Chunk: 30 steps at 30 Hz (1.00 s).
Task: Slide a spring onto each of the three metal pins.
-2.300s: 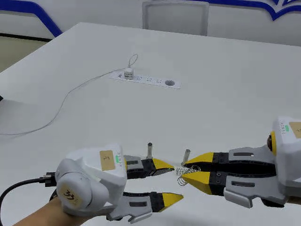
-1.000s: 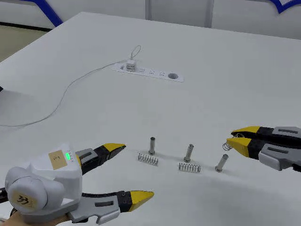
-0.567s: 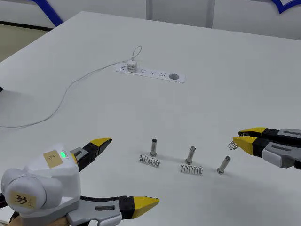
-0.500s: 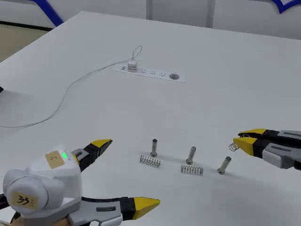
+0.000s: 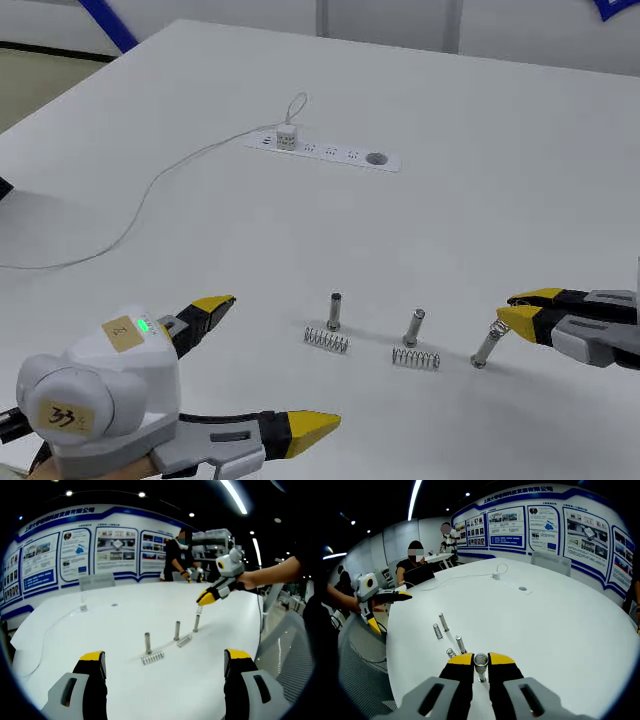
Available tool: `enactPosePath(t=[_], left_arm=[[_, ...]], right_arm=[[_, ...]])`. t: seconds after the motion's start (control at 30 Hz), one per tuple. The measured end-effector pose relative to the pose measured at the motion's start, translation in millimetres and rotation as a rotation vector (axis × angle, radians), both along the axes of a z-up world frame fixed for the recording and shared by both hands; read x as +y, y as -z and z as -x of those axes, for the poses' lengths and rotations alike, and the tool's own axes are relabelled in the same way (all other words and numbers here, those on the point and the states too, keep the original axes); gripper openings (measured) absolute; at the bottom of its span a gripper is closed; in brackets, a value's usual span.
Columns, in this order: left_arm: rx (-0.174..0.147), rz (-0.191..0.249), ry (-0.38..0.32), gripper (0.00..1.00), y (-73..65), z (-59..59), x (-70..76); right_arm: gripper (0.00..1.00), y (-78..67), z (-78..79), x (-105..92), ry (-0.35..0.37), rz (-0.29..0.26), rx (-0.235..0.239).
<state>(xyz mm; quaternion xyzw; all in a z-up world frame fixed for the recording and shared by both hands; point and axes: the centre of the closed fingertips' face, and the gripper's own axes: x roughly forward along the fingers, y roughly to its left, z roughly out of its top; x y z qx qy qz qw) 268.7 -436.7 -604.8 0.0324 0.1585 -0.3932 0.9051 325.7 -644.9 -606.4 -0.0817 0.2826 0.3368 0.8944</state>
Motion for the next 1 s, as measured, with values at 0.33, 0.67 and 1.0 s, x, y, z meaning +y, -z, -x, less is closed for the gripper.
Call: enactPosePath(t=[0.33, 0.67, 1.0], left_arm=[[0.008, -0.005, -0.002, 1.0, 2.3, -0.3, 0.3], [0.02, -0.005, -0.006, 1.0, 4.1, -0.3, 0.9], [0.029, -0.014, -0.01, 1.0, 6.6, -1.1, 1.9]], right_arm=[[0.11, 12.9, 1.0, 4.5, -0.025, 0.041, 0.022], [0.11, 34.5, -1.1, 10.5, -0.081, 0.156, 0.05], [0.11, 54.4, -3.4, 7.1, -0.103, 0.205, 0.082]])
